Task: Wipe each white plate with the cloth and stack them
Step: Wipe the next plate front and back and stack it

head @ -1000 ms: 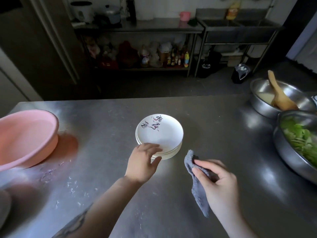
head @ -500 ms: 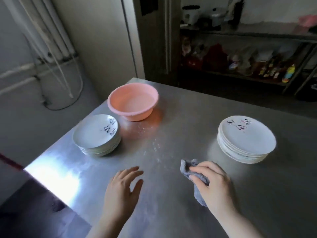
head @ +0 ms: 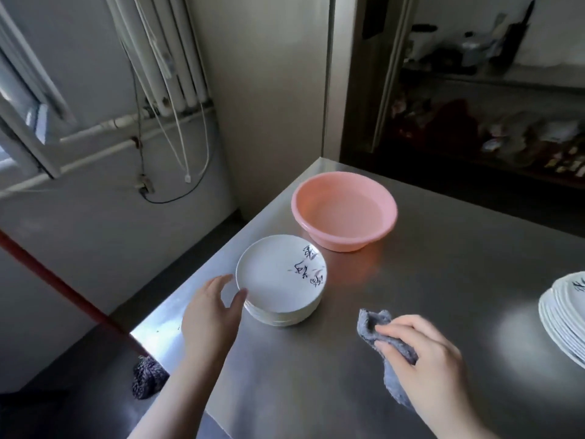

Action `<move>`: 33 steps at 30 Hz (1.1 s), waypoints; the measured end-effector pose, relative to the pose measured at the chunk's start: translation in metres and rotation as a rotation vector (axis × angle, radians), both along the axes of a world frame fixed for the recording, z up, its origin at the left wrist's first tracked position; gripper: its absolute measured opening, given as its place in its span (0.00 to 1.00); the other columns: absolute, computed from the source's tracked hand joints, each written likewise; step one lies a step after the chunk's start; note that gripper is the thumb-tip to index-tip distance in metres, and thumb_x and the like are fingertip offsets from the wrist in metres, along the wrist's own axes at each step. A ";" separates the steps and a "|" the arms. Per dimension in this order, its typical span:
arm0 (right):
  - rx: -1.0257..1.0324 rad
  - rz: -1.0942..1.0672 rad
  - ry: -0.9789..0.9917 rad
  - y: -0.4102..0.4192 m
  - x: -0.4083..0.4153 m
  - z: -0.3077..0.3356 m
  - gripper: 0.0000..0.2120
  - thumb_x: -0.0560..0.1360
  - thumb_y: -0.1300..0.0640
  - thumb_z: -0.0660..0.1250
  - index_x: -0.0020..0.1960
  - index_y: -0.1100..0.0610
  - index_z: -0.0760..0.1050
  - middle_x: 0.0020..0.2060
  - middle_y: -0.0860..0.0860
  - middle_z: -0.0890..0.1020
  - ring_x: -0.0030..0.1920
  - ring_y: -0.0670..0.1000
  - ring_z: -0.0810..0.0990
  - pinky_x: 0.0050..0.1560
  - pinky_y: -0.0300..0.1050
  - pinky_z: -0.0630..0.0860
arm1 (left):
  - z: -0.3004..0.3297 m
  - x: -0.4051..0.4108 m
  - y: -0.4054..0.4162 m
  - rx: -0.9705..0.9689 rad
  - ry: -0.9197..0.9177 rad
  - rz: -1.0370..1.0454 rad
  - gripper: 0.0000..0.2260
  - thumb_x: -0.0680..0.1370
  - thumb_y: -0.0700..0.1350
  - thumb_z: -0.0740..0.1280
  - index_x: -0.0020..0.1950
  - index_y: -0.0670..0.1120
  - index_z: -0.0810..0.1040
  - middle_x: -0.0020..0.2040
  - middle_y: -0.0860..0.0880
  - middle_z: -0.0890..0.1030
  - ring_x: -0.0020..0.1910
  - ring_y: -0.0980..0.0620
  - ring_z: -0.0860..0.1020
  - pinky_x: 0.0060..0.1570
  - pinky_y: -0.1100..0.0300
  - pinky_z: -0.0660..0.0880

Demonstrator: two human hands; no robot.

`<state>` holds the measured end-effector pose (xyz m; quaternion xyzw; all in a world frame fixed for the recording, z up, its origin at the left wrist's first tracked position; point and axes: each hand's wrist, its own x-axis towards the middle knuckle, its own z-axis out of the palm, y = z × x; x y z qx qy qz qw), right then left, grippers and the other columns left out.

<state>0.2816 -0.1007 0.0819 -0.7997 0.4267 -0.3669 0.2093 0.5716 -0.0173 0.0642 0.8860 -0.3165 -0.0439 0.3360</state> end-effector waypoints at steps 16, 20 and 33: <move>-0.011 -0.199 0.056 0.005 0.081 0.002 0.14 0.61 0.70 0.79 0.42 0.56 0.84 0.41 0.43 0.80 0.43 0.38 0.77 0.45 0.22 0.67 | -0.011 0.062 -0.046 0.001 0.416 -0.097 0.10 0.72 0.48 0.72 0.41 0.55 0.71 0.38 0.53 0.79 0.38 0.55 0.77 0.34 0.58 0.70; -0.018 -0.227 0.045 0.004 0.084 0.006 0.13 0.62 0.69 0.78 0.42 0.56 0.84 0.41 0.42 0.80 0.43 0.38 0.77 0.45 0.22 0.67 | 0.002 0.062 -0.051 -0.117 0.502 -0.105 0.06 0.74 0.45 0.70 0.44 0.52 0.72 0.40 0.51 0.82 0.31 0.52 0.81 0.34 0.54 0.77; -0.003 -0.517 -0.018 0.015 -0.036 0.024 0.10 0.66 0.66 0.77 0.43 0.53 0.84 0.42 0.44 0.81 0.43 0.43 0.77 0.45 0.25 0.68 | 0.026 -0.050 -0.067 -0.349 0.817 -0.262 0.07 0.72 0.36 0.72 0.45 0.46 0.77 0.37 0.43 0.83 0.32 0.45 0.83 0.30 0.52 0.79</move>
